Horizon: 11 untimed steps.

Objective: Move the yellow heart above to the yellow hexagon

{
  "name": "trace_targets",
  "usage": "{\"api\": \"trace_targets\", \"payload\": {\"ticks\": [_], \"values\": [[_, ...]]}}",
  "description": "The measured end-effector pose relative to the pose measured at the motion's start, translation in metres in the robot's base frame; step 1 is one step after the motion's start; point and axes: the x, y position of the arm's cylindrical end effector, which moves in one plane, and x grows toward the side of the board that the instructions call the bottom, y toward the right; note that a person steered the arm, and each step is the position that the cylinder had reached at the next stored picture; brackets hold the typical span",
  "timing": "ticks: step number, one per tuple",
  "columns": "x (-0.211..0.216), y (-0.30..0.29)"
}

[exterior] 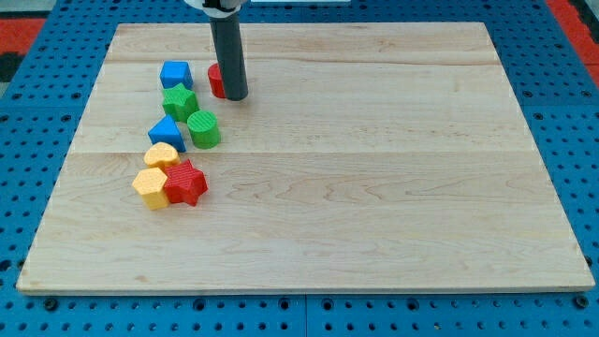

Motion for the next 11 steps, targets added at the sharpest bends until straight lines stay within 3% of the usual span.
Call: {"api": "trace_targets", "payload": {"ticks": [2,4,8,10,11], "values": [[0.005,0.014],[0.059,0.062],[0.057,0.064],[0.058,-0.004],[0.047,-0.009]]}}
